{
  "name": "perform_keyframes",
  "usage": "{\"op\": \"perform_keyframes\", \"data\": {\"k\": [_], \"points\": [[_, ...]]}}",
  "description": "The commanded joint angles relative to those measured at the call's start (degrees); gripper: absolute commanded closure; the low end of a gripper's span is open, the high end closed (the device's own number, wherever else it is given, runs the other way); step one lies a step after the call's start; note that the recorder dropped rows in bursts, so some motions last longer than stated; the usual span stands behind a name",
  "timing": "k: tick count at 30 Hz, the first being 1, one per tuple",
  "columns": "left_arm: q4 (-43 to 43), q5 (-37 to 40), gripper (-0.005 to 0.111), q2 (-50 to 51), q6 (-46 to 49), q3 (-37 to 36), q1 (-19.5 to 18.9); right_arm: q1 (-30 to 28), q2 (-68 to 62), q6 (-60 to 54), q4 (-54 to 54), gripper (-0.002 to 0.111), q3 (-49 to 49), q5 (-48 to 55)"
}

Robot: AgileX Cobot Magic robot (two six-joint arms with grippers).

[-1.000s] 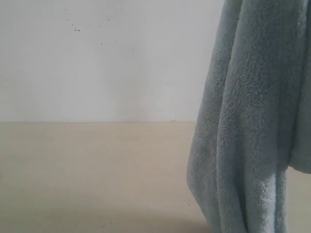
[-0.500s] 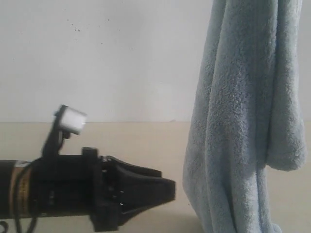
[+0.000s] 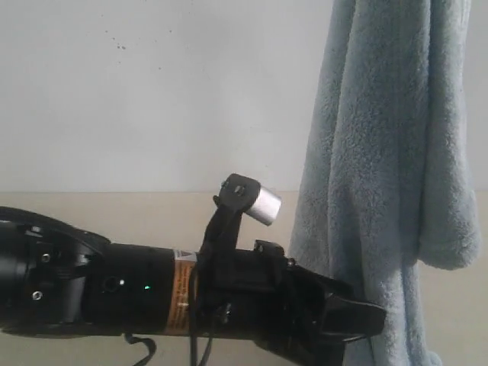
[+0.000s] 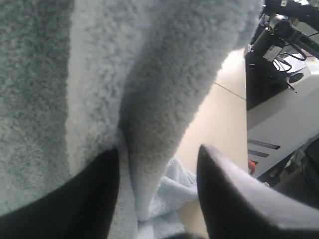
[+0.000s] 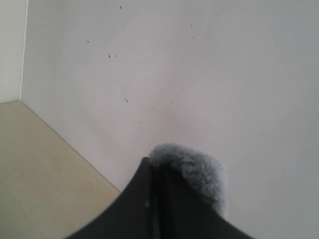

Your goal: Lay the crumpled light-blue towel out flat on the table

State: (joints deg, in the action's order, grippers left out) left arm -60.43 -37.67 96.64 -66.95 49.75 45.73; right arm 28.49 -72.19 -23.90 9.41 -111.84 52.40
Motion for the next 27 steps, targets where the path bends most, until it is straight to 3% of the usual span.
{"op": "perform_keyframes", "data": {"k": [1, 3, 7, 11, 17, 22, 27], "points": [[1.6, 5.9, 0.084, 2.4, 0.2, 3.8, 0.8, 0.0, 0.1, 0.1, 0.4, 0.108, -0.1, -1.1], [1.7, 11.9, 0.103, 2.5, 0.4, 5.0, 0.8, 0.0, 0.1, 0.7, 0.5, 0.108, -0.1, -1.1], [1.6, 20.8, 0.102, 2.0, 5.9, 7.6, -0.6, 0.0, 0.1, 1.1, 0.5, 0.108, -0.1, -0.6], [0.7, 24.7, 0.102, 0.3, 8.4, 11.2, -3.0, 0.0, 0.1, 1.1, -0.2, 0.108, -0.1, -0.3], [-8.2, 36.1, 0.102, -1.6, 8.4, 18.1, -6.9, 0.0, 0.1, 6.9, -12.7, 0.108, -0.1, 5.9], [-8.2, 31.7, 0.102, -1.6, 6.1, 18.4, -7.6, 0.0, 0.7, 14.9, -31.8, 0.108, 4.5, 14.3], [-10.1, 25.0, 0.102, -1.5, 1.9, 15.8, -6.6, 0.0, 3.2, 20.8, -48.4, 0.108, 21.1, 14.7]]}}
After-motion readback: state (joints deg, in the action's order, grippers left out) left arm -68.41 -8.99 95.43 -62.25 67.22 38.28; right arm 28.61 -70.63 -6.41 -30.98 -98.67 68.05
